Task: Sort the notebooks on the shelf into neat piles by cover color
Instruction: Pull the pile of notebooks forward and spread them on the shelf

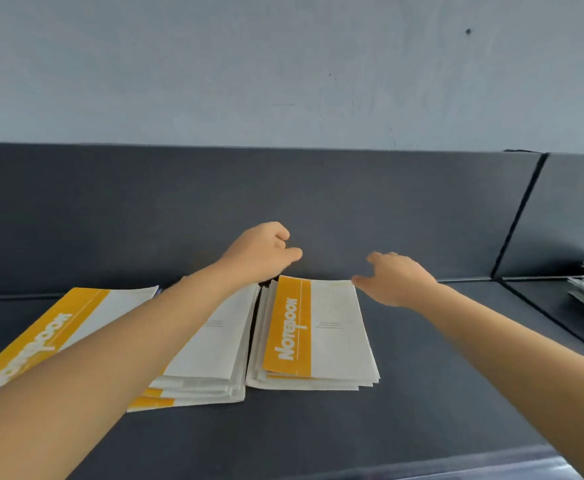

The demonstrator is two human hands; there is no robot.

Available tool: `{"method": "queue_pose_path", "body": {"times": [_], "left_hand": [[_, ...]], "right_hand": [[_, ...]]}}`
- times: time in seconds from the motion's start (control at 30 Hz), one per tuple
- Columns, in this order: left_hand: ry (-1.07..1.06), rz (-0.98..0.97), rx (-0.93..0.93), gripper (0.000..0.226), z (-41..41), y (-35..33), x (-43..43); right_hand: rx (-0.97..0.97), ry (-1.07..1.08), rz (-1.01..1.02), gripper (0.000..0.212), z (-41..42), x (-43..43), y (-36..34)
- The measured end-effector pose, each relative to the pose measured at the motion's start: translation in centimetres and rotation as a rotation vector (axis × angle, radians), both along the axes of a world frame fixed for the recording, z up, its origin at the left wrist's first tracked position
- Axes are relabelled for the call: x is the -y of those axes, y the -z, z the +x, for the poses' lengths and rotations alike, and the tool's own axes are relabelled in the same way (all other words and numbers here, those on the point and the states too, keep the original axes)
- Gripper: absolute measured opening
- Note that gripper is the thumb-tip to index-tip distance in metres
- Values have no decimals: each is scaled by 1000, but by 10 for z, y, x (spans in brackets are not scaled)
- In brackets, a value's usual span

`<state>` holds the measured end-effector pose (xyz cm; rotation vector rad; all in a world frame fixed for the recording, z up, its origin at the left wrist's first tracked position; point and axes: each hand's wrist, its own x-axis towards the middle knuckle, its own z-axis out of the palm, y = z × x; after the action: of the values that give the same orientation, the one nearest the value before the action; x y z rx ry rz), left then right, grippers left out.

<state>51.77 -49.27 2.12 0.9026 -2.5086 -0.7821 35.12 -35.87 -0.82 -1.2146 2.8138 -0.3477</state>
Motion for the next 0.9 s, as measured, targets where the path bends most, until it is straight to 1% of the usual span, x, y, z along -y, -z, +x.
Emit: {"method": "queue_pose_path", "body": {"times": [0.07, 0.1, 0.13, 0.2, 0.3, 0.43, 0.53, 0.63, 0.73, 0.83, 0.9], "left_hand": [[52, -343, 150, 56, -19, 1, -19], [70, -445, 198, 59, -30, 2, -29], [82, -489, 234, 63, -42, 3, -39], [95, -508, 292, 67, -69, 3, -64], [110, -548, 371, 68, -115, 2, -106], [114, -505, 402, 74, -186, 9, -174], [119, -504, 388, 78, -240, 16, -229], [146, -474, 371, 79, -291, 16, -279], [192, -498, 365, 76, -335, 11, -316], [219, -590, 336, 73, -376, 3, -338], [252, -692, 328, 71, -400, 0, -348]], "right_hand": [[-136, 5, 56, 57, -10, -18, -1], [-166, 7, 69, 60, -17, -27, -3], [-180, 18, 72, 61, -25, -38, -5], [-195, 41, 64, 64, -47, -66, -10], [-247, 92, 75, 66, -87, -120, -15], [-254, 140, 78, 65, -156, -207, -21], [-240, 163, 71, 65, -211, -270, -23], [-144, 205, 61, 67, -259, -320, -29], [-39, 215, 19, 63, -297, -358, -35], [46, 263, 20, 60, -336, -380, -34], [74, 295, 51, 50, -361, -390, -30]]}}
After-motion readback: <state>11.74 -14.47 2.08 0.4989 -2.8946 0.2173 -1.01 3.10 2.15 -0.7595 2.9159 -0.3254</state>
